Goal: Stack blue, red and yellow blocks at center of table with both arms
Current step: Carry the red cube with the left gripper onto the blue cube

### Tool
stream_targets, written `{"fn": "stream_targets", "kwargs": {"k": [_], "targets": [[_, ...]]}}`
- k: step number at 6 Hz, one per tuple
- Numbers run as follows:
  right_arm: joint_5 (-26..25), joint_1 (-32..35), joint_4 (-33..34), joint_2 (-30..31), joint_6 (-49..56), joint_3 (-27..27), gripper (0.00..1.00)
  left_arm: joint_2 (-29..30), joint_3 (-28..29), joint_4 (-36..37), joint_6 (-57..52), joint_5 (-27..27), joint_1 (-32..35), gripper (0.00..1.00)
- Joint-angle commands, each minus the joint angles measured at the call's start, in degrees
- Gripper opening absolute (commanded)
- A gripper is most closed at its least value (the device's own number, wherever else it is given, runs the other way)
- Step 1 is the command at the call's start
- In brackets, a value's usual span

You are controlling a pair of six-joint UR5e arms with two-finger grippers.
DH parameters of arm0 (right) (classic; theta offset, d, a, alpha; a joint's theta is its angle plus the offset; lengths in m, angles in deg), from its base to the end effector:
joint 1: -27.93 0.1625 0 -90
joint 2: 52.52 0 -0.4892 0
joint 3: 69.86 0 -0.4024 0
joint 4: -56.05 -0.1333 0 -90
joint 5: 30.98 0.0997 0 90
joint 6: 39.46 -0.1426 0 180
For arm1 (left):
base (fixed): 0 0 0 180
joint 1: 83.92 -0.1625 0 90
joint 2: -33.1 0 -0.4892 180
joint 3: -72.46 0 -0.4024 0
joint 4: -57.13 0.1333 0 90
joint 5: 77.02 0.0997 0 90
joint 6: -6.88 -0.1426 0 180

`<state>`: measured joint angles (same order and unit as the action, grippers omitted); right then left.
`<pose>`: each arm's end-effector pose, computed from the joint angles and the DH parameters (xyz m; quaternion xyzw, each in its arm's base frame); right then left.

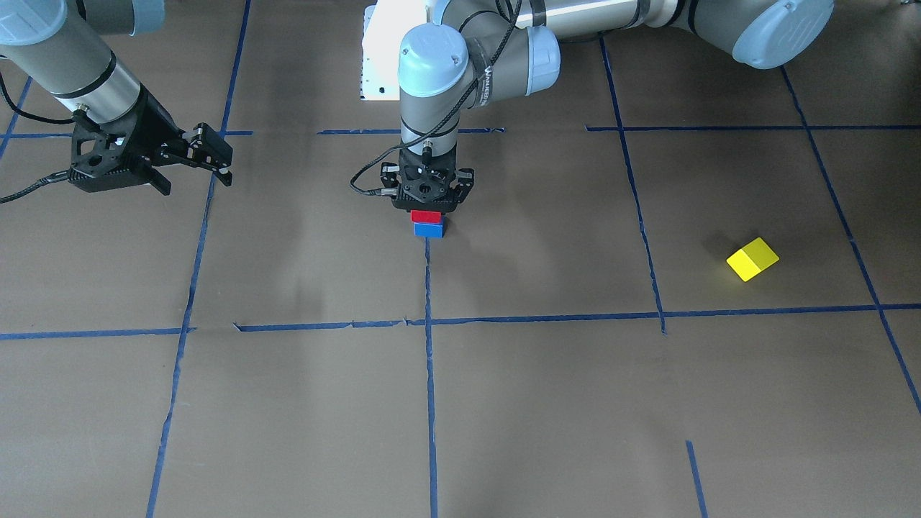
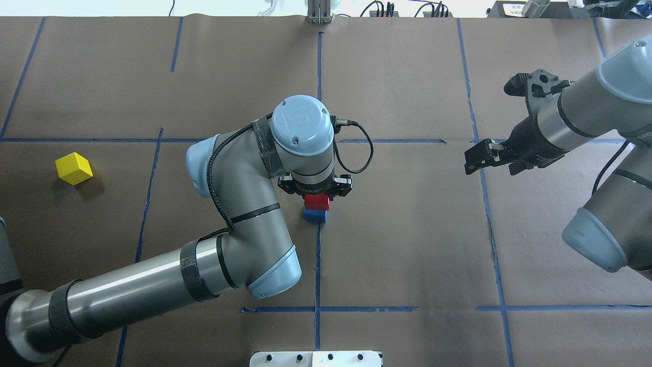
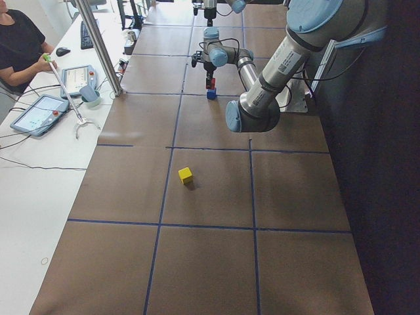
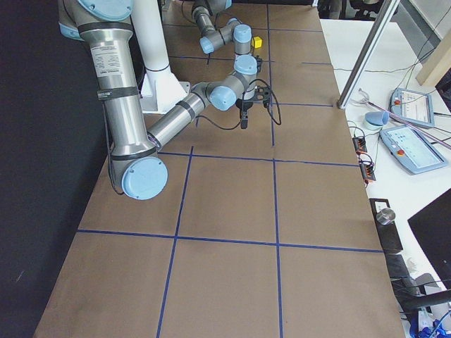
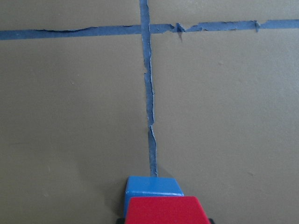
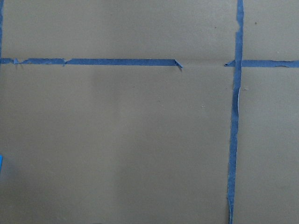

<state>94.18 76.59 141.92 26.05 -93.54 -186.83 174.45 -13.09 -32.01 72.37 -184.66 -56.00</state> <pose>-0.3345 -0.4577 0.4106 0.0244 -0.4452 -0.0103 0.8951 0.6859 -0.4654 0.1968 0.0441 0.4090 0.0329 0.9109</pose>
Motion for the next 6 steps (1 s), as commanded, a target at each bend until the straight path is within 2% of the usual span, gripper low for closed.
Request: {"fn": "stream_targets", "kwargs": {"k": [1,2,3,6], "targets": [[0.0,-0.1,0.0,0.0,-0.1,0.1,1.00,-0.1,0.2,0.0,-0.5,0.1,-0.1,0.00],[0.0,-0.1,0.0,0.0,-0.1,0.3,1.00,-0.2,0.2,0.0,-0.5,0.1,-0.6,0.01],[-0.1,-0.1,0.0,0.0,-0.1,0.4,1.00,-0.2,0.2,0.0,-0.5,0.1,-0.6,0.10],[-0.1,-0.1,0.1,0.0,-0.1,0.4,1.00,-0.3,0.3,0.0,-0.6,2.9,-1.3,1.00]]}}
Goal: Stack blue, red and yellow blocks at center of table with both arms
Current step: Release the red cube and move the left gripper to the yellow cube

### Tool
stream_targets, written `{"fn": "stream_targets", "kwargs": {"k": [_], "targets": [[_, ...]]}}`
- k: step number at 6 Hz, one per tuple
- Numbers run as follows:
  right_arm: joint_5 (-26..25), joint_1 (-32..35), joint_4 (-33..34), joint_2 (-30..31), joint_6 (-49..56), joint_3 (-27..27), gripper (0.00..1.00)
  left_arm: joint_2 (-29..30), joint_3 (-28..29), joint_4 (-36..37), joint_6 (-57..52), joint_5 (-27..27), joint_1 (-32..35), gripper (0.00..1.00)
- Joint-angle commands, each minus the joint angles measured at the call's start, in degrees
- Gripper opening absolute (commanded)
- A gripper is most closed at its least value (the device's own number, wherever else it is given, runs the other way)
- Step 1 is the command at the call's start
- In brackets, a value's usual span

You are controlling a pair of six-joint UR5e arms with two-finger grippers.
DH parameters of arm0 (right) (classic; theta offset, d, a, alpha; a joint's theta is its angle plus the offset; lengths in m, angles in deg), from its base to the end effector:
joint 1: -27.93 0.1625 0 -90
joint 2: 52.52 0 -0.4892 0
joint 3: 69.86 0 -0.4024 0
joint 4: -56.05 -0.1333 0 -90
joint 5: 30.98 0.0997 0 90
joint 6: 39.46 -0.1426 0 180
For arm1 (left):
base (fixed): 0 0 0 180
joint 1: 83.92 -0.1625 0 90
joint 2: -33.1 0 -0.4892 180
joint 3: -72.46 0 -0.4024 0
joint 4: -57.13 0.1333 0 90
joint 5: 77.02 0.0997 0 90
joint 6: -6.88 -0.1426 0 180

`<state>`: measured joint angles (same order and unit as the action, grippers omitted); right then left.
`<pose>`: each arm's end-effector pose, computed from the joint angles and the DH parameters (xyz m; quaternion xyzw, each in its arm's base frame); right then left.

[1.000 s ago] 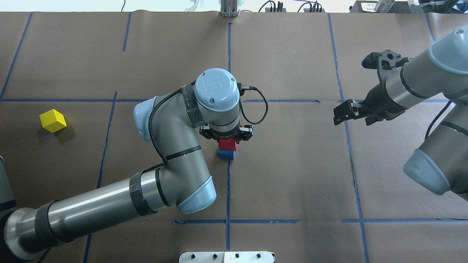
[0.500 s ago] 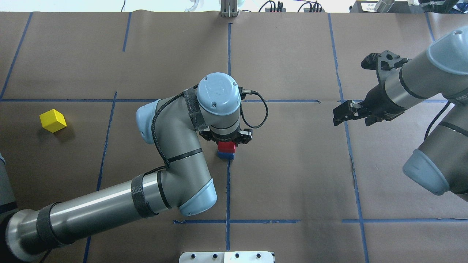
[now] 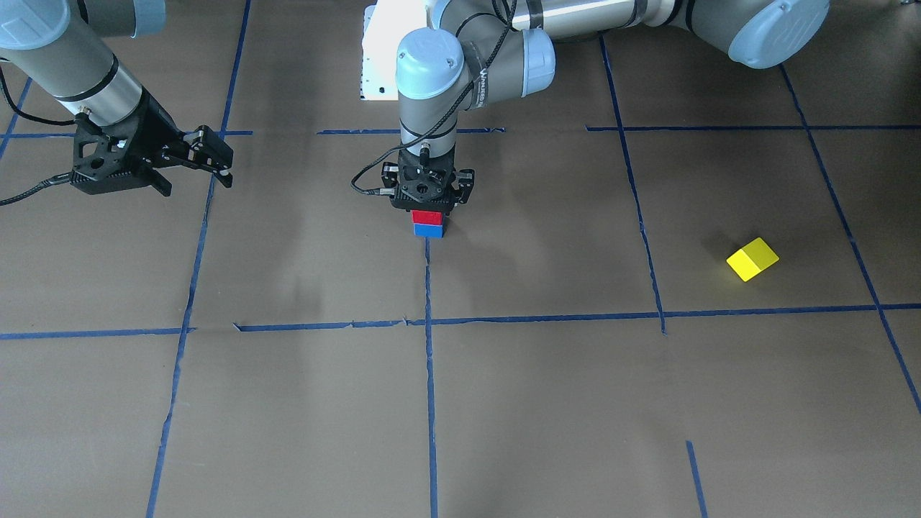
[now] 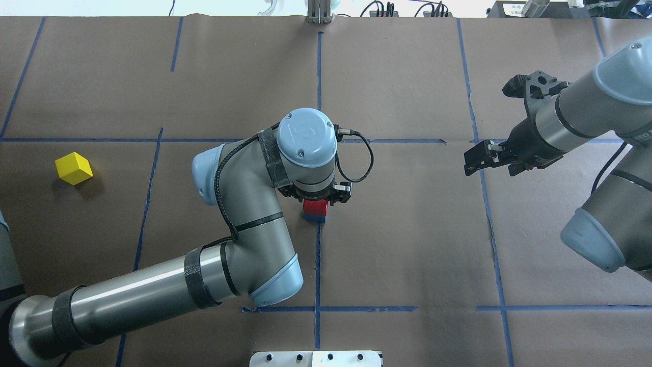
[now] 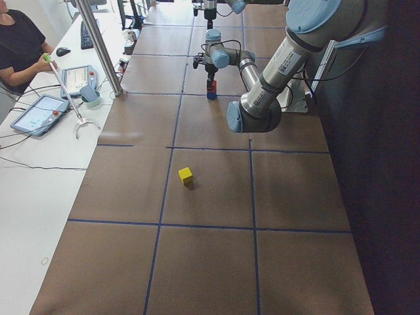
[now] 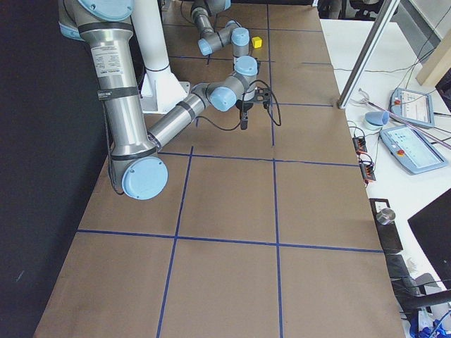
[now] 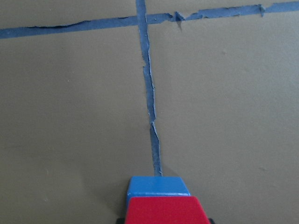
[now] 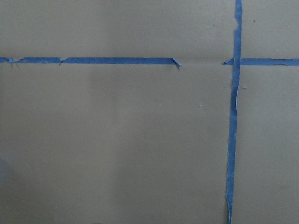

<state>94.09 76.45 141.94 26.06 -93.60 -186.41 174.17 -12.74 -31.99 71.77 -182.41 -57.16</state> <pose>-0.3366 -0.4583 0.4142 0.0216 -0.4425 -0.0094 0.8965 0.6951 -0.4574 0.2047 0.0561 0.3979 0.0385 0.9149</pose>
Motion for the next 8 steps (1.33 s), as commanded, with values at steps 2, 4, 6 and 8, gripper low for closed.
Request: {"fn": "stream_targets", "kwargs": {"k": [2,4,6,8], "targets": [[0.0,0.0,0.0,0.0,0.0,0.0,1.00,-0.2,-4.6,0.9,-0.1,0.5,0.7,1.00],[0.1,0.1,0.0,0.1,0.1,-0.1,1.00,-9.0,-19.0,4.4,-1.8,-0.1,4.4,1.00],[0.2,0.3,0.0,0.6,0.1,-0.4,1.00,-21.6,-28.5,3.5,-15.3,-1.6,9.7,1.00],[0.2,0.3,0.0,0.6,0.1,-0.5,1.00,-31.5,-28.6,3.5,-41.4,-12.5,22.6,1.00]]}}
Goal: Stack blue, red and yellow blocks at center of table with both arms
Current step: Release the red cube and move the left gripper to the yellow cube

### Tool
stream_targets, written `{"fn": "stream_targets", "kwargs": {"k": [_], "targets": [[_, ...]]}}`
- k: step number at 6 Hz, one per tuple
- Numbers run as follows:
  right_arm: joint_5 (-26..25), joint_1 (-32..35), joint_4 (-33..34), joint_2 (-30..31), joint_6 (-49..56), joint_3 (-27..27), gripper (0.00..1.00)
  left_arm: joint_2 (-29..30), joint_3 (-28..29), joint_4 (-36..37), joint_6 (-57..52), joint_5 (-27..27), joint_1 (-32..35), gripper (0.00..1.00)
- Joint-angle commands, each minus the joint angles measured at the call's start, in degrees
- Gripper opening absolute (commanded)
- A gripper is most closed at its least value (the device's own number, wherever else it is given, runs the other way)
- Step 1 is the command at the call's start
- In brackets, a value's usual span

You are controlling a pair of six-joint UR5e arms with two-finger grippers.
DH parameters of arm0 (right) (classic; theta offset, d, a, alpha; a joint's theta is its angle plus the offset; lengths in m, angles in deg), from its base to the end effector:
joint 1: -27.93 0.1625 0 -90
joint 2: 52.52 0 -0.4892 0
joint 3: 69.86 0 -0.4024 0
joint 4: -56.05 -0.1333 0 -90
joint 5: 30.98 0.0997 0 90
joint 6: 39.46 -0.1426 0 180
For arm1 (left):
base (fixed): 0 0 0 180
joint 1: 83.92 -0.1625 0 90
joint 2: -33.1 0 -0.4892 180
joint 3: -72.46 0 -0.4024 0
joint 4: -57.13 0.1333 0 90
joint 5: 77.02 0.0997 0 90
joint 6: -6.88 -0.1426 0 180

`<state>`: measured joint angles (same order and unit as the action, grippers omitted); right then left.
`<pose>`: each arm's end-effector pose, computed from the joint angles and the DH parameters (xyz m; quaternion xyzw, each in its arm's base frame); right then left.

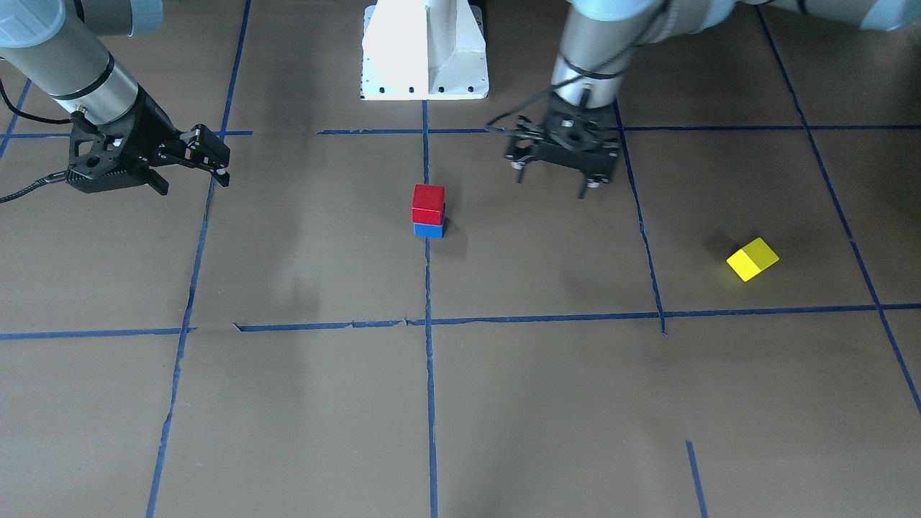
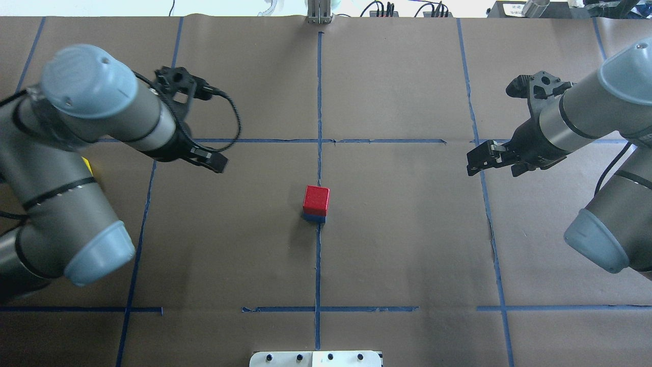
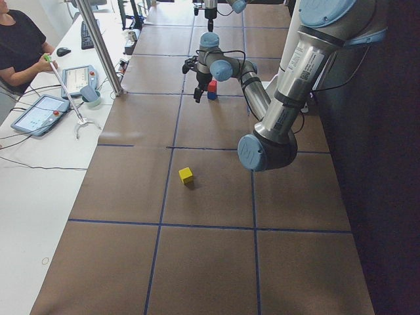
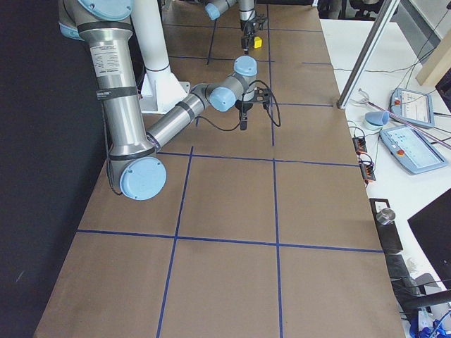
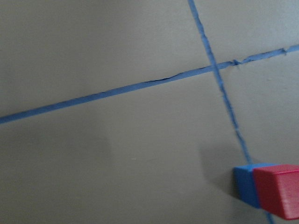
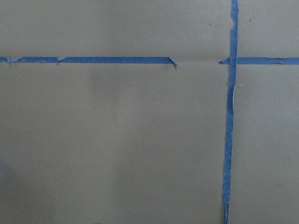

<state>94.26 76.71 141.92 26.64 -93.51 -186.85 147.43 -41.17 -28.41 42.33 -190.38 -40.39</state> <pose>-0.3319 -0.4562 0.4161 0.0211 -0.4426 -0.0083 0.8964 0.4064 -0.4919 0.3357 0.1508 0.3799 0.1620 0.8982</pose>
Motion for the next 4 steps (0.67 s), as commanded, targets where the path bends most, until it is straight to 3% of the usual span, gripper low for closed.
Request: {"fn": "stream_targets", "kwargs": {"k": [1,3,4], "targets": [[0.0,0.0,0.0,0.0,-0.1,-0.2,1.00,-7.0,2.5,-0.1,-24.3,-6.9,10.7,1.00],[-0.1,-0.1,0.0,0.0,-0.7,-0.3,1.00,-7.3,16.4,-4.3,-43.6,-13.6,18.0,1.00],[-0.1,-0.1,0.0,0.0,-0.8,-0.6,1.00,-7.3,22.9,-10.6,-44.4,-14.3,18.6,1.00]]}}
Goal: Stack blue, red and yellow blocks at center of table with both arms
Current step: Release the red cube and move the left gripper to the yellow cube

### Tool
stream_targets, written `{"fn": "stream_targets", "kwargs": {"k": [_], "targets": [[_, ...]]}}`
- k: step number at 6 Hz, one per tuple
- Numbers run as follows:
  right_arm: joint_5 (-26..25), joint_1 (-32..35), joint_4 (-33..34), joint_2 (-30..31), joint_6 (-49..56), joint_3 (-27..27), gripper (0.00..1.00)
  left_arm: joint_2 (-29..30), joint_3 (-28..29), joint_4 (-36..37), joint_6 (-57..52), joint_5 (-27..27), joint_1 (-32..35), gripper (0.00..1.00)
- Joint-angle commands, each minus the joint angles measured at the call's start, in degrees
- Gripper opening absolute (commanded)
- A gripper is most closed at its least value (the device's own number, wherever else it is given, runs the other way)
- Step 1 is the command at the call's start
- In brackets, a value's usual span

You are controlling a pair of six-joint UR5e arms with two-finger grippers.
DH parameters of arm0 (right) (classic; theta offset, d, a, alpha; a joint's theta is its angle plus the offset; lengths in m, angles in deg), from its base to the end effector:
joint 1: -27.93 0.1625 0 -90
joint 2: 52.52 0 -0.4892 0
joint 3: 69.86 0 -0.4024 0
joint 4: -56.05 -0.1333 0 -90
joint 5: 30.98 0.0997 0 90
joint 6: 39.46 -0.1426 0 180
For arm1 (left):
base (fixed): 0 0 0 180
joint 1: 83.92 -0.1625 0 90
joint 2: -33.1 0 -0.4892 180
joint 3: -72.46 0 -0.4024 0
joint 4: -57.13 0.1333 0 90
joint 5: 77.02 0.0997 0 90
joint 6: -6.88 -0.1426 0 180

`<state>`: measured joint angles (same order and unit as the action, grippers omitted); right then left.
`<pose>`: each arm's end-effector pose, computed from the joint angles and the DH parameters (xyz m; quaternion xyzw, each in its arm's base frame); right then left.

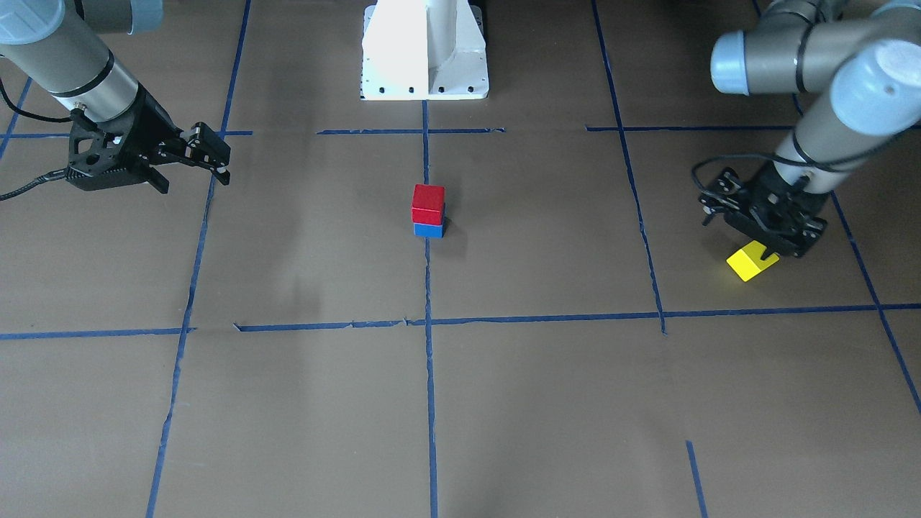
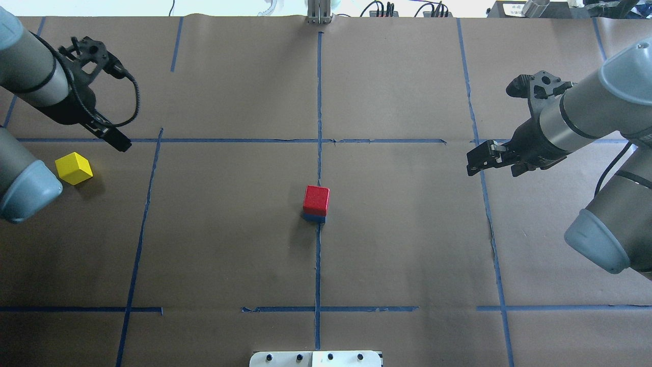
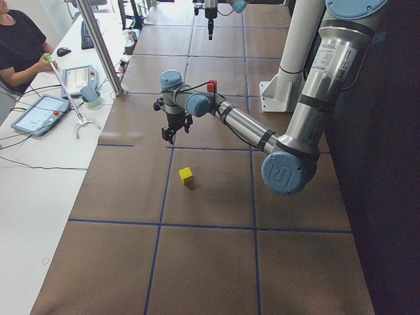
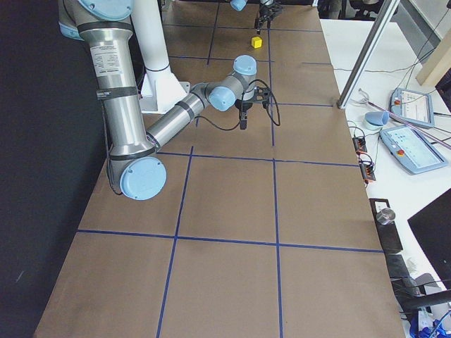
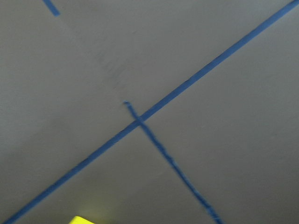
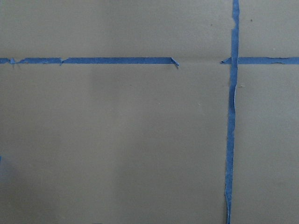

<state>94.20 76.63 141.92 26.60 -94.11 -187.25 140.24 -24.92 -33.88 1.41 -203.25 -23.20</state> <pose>-0.3315 -0.4548 0.4125 0.0215 -0.4447 -0.0052 0.8954 0.2751 -0.5908 0.5238 0.1429 0.3400 0.3424 0.8641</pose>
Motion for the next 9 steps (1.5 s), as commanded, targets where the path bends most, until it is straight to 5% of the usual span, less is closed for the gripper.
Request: {"fn": "stream_targets", "kwargs": {"k": [1,3,9], "targets": [[0.0,0.0,0.0,0.0,-0.2,-0.3,1.00,-2.3,11.8,-12.5,-3.7,-4.3,1.5,1.00],[0.0,-0.1,0.0,0.0,-0.3,-0.4,1.00,-6.6,11.9,-15.7,-3.1,-5.3,1.8,1.00],[-0.1,-0.3,0.0,-0.1,-0.2,-0.2,1.00,-6.6,12.2,-18.3,-3.1,-5.5,1.0,1.00]]}}
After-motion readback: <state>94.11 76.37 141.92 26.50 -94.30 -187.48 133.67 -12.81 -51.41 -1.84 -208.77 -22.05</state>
